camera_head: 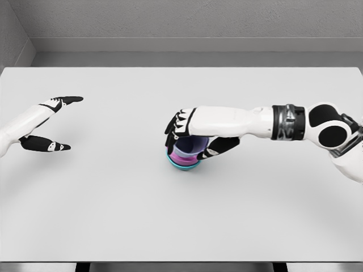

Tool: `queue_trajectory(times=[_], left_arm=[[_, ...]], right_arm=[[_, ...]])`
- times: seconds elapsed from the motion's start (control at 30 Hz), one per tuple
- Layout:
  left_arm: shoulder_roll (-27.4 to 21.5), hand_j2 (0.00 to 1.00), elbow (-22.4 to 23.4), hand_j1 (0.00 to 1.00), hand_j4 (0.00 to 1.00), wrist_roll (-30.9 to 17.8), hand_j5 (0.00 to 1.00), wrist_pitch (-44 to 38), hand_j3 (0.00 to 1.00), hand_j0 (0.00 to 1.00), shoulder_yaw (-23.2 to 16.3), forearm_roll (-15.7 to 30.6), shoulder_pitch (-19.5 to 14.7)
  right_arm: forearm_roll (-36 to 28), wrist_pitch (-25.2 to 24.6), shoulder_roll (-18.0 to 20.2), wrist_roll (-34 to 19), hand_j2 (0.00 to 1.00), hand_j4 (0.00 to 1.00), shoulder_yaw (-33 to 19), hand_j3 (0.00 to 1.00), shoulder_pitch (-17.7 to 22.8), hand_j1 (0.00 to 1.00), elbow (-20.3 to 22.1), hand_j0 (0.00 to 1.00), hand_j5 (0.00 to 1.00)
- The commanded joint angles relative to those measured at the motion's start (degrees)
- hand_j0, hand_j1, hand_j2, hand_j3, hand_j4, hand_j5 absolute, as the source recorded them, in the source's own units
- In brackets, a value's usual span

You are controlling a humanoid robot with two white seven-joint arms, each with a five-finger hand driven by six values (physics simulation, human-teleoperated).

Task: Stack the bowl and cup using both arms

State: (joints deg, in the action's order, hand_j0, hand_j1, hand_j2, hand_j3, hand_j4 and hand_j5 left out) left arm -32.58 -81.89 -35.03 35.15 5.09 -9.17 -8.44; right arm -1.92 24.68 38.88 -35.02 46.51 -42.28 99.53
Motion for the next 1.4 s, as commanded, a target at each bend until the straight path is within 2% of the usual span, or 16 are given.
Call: queue_trajectory(times=[0.0,0.17,0.23,0.3,0.83,0.97,1.03,1.07,1.1,1.17,1.23,1.27,1.37], left_arm=[[0.0,1.0,0.0,1.0,1.0,0.0,1.0,-0.1,1.0,1.0,0.0,0.5,0.0],[0.3,1.0,0.0,1.0,1.0,0.0,1.0,-0.1,1.0,1.0,0.0,0.5,-0.1],[0.3,1.0,0.0,1.0,1.0,0.0,1.0,-0.1,1.0,1.0,0.0,0.5,-0.1],[0.3,1.0,0.0,1.0,1.0,0.0,1.0,-0.1,1.0,1.0,0.0,0.5,-0.1],[0.3,1.0,0.0,1.0,1.0,0.0,1.0,-0.1,1.0,1.0,0.0,0.5,0.0],[0.4,1.0,-0.1,1.0,1.0,0.0,1.0,-0.1,1.0,1.0,0.0,0.5,0.0],[0.4,1.0,-0.1,1.0,1.0,0.0,1.0,-0.1,1.0,1.0,0.0,0.5,0.0],[0.4,1.0,-0.1,1.0,1.0,0.0,1.0,-0.1,1.0,1.0,0.0,0.6,-0.1],[0.4,1.0,0.0,1.0,1.0,0.0,1.0,-0.1,1.0,1.0,0.0,0.5,-0.1],[0.4,1.0,0.0,1.0,1.0,0.0,1.0,-0.1,1.0,1.0,0.1,0.6,-0.1],[1.1,1.0,0.0,1.0,1.0,0.0,1.0,-0.1,1.0,1.0,0.1,0.6,-0.2],[1.0,1.0,0.0,1.0,1.0,0.0,1.0,-0.1,1.0,1.0,0.1,0.5,-0.2],[1.0,1.0,0.0,1.0,1.0,0.0,1.0,-0.1,1.0,1.0,0.1,0.6,-0.2]], right_arm=[[0.1,-0.2,-0.6,0.0,0.6,0.6,0.2,0.6,0.0,0.6,-0.7,0.6,0.6],[0.3,-0.2,-0.6,0.0,0.63,0.63,0.2,0.63,0.0,0.63,-1.3,0.63,0.63],[1.0,-0.3,-0.6,0.0,0.78,0.78,0.2,0.78,0.0,0.78,-1.4,0.78,0.78],[1.7,-0.5,-0.6,0.0,1.0,1.0,0.2,1.0,0.0,1.0,-1.4,1.0,1.0],[1.6,-0.3,-0.5,0.0,1.0,1.0,0.2,1.0,-0.2,1.0,-1.3,1.0,1.0],[1.0,-0.1,0.8,0.0,1.0,1.0,-0.6,1.0,-1.0,1.0,-1.6,1.0,1.0],[0.3,0.0,3.2,0.0,1.0,1.0,-1.3,1.0,-2.1,1.0,-1.9,1.0,1.0],[-0.5,0.8,5.1,0.0,1.0,1.0,-5.2,1.0,-1.3,1.0,-3.7,1.0,1.0],[-1.4,4.8,7.4,0.0,1.0,1.0,-7.9,1.0,-0.3,1.0,-6.4,1.0,1.0],[-3.8,10.3,11.7,0.0,1.0,1.0,-9.8,1.0,0.4,1.0,-11.9,1.0,1.0],[-5.0,10.3,13.9,0.0,1.0,1.0,-9.9,1.0,0.7,1.0,-19.8,1.0,1.0],[-5.0,10.3,14.0,0.0,1.0,1.0,-9.9,1.0,0.7,1.0,-21.7,1.0,1.0],[-5.0,10.3,13.9,0.0,1.0,1.0,-9.9,1.0,0.7,1.0,-22.2,1.0,1.0]])
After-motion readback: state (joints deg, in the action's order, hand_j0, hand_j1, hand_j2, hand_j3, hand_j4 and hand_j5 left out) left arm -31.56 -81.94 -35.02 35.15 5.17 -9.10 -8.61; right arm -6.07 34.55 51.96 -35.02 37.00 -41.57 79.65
